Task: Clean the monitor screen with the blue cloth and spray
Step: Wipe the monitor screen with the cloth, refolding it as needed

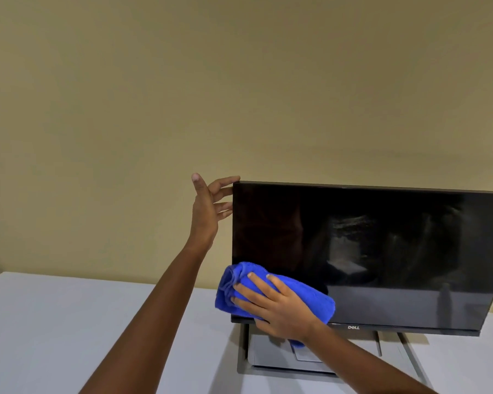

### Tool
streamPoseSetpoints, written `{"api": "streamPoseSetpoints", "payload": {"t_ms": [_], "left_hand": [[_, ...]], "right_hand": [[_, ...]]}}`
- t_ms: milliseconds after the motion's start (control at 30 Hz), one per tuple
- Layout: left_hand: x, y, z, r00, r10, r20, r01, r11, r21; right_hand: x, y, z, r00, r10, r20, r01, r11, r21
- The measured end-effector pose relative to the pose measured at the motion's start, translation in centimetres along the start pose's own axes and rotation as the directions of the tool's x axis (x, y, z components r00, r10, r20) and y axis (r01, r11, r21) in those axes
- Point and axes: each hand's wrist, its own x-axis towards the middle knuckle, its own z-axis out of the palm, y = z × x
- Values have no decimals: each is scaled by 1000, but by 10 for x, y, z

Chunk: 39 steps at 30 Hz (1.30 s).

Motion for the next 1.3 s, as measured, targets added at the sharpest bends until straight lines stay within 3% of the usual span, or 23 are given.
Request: {"api": "streamPoseSetpoints", "payload": {"t_ms": [133, 367, 533, 633, 733, 867, 933, 1033, 1167, 1300], "left_hand": [[4, 4, 2, 1000, 5, -6, -4, 1000, 22], [5, 4, 0, 999, 49, -13, -49, 998, 31], [2, 0, -2, 999, 43, -9, -43, 999, 8], [3, 1, -2, 1000, 3, -6, -3, 999, 40], [3, 3, -2, 1000, -1, -2, 1, 999, 36], [0, 1, -2, 1000, 24, -6, -24, 999, 24], [-2, 2, -1, 1000, 21, 0, -21, 1000, 7], [-6, 1, 1, 1000, 7, 19, -7, 1000, -17], [-15, -17, 2, 999, -40, 1, 40, 998, -50], [-36, -39, -2, 998, -64, 17, 65, 997, -40]], "right_hand": [[12, 29, -17, 997, -17, -69, 16, 1000, -10], [67, 109, -72, 909, 331, -254, -319, 944, 90], [64, 75, -58, 864, 428, -265, -401, 903, 152], [46, 43, -40, 924, 343, -171, -318, 935, 159], [19, 11, -23, 986, 164, 25, -166, 971, 174], [-15, -24, -7, 972, -61, 229, 17, 982, 189], [-22, -29, -5, 966, -99, 237, 52, 979, 197], [-19, -13, -11, 986, -107, 132, 81, 980, 184], [5, 45, -40, 984, 167, -62, -158, 978, 135], [37, 110, -74, 828, 500, -253, -476, 866, 152]]}}
